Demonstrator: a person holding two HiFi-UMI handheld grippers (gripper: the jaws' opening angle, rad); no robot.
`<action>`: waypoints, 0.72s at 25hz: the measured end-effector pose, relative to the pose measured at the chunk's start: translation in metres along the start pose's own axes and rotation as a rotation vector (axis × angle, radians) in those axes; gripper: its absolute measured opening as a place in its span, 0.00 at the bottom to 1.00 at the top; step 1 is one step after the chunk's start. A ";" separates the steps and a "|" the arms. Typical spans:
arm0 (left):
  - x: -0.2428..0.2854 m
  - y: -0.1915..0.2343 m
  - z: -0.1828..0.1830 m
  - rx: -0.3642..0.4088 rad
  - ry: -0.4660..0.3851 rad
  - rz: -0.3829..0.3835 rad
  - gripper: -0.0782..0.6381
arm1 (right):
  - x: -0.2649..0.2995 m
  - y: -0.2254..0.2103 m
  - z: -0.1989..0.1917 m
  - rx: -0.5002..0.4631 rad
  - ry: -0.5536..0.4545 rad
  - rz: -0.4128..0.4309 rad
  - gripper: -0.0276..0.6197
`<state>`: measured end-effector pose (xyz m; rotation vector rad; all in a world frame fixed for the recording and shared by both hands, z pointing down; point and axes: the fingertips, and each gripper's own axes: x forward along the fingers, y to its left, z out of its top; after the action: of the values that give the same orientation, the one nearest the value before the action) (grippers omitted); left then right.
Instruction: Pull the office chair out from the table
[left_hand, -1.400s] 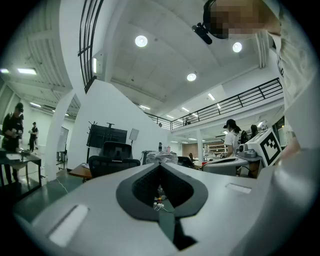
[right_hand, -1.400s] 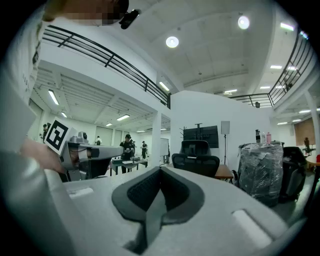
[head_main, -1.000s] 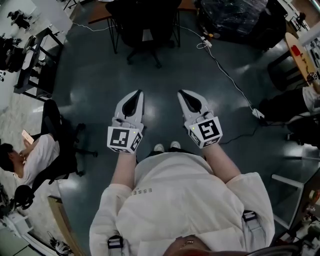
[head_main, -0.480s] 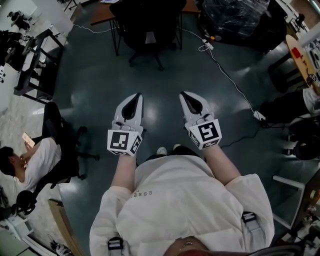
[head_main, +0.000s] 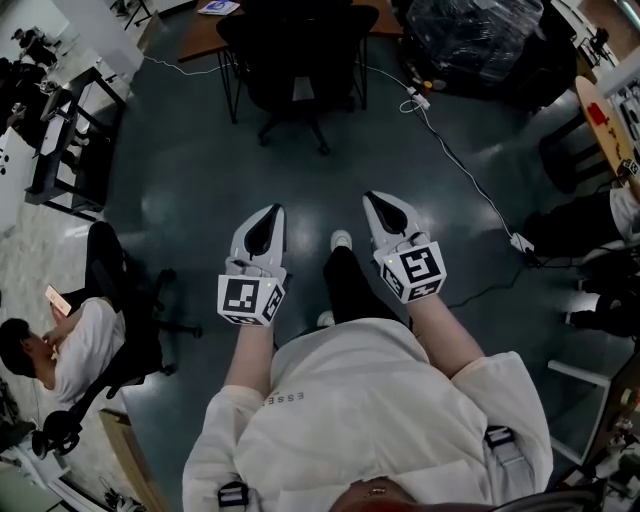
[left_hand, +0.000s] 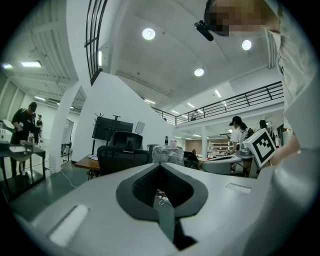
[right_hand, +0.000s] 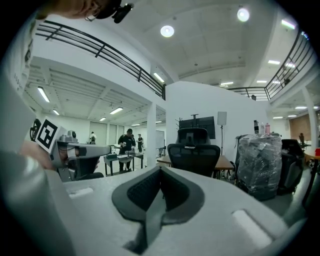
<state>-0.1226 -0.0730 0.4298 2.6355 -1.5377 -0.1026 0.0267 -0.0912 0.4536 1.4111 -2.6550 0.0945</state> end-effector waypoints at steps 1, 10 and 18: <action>0.009 0.008 -0.002 0.001 0.003 0.010 0.13 | 0.011 -0.007 -0.002 0.002 0.003 0.005 0.03; 0.134 0.084 0.010 0.026 -0.008 0.076 0.13 | 0.132 -0.100 0.017 0.010 -0.004 0.031 0.03; 0.239 0.134 0.035 0.038 -0.034 0.095 0.13 | 0.226 -0.178 0.046 0.005 -0.005 0.036 0.03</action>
<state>-0.1249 -0.3485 0.4071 2.5963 -1.6892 -0.1134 0.0452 -0.3817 0.4404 1.3673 -2.6868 0.1011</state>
